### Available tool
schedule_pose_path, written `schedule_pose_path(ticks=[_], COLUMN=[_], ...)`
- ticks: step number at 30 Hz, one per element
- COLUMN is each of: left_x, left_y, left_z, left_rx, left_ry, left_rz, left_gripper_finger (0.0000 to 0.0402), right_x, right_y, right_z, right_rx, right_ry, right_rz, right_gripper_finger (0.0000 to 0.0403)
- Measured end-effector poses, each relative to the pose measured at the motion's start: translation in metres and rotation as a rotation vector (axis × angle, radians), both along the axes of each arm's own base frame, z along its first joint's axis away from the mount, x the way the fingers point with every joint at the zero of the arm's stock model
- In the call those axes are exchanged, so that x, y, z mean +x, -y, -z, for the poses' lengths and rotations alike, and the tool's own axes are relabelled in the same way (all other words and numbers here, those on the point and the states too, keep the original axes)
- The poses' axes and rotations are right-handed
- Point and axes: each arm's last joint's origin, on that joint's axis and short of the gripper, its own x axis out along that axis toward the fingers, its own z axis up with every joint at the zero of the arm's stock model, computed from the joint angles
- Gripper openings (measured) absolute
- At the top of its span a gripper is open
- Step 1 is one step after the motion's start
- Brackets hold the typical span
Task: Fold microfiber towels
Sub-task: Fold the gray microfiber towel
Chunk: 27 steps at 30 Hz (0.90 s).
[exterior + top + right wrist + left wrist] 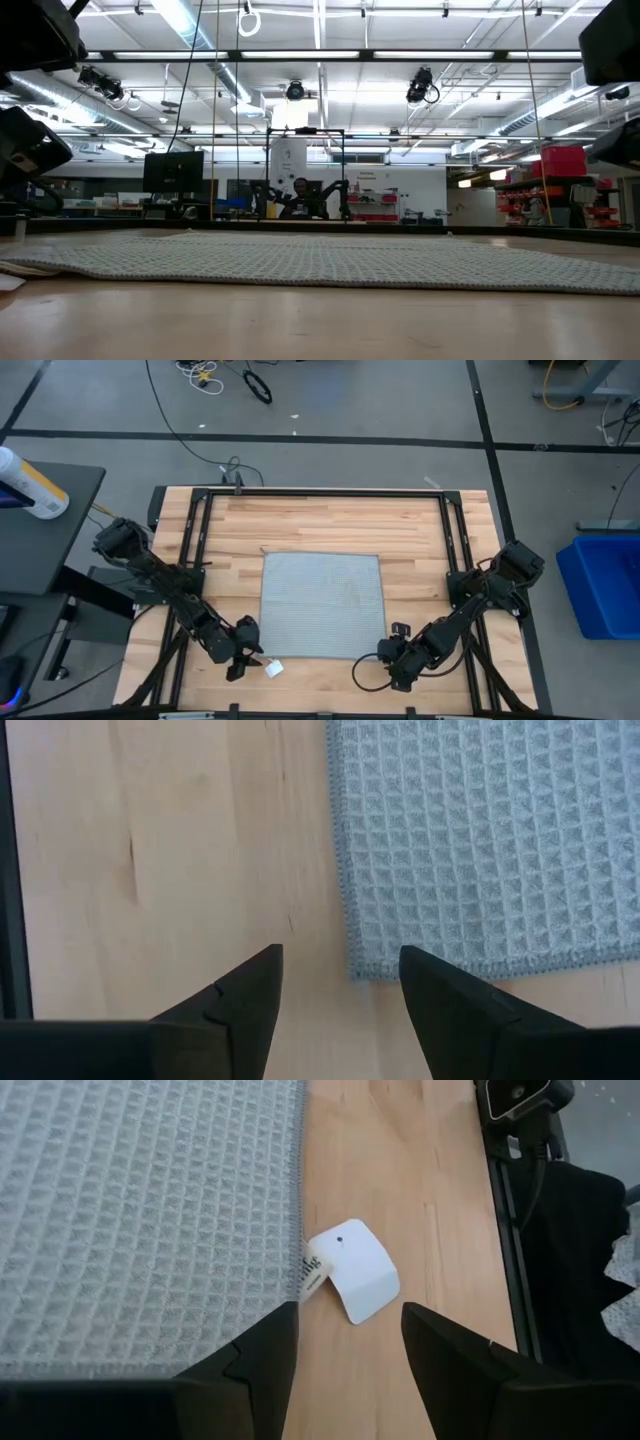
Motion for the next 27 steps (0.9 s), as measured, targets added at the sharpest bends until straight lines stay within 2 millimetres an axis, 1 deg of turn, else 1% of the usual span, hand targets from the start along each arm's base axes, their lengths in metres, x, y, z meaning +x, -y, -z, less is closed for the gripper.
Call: schedule_pose_path(ticks=[7,9,11,15,18,23,27], left_x=[0.000,0.002,0.003,0.012,0.017,0.019,0.018], left_y=[0.000,0.001,0.004,0.015,0.020,0.021,0.019], left_z=[0.000,0.005,0.014,0.023,0.022,0.016,0.017], left_rx=[-0.001,-0.002,0.005,0.035,0.088,0.144,0.163], left_ry=[-0.006,-0.022,-0.063,-0.123,-0.156,-0.161,-0.174], left_rz=[-0.002,0.006,0.027,0.081,0.104,0.106,0.099], left_gripper_finger=[0.0188,0.0188,0.0188,0.0188,0.0188,0.0188,0.0188], right_x=[0.000,0.000,0.000,0.000,0.001,0.001,0.004], right_y=[0.000,0.000,0.000,0.000,0.000,-0.001,-0.001], right_z=[0.000,0.000,0.000,0.000,0.000,-0.001,-0.003], right_rx=[0.000,0.000,0.000,0.004,0.009,0.021,0.014], right_ry=[0.000,0.000,0.001,0.003,0.004,0.007,0.010], right_rz=[0.000,0.000,0.001,0.004,0.003,-0.005,-0.021], right_gripper_finger=[0.0193,0.0197,0.0204,0.0213,0.0208,0.0194,0.0199])
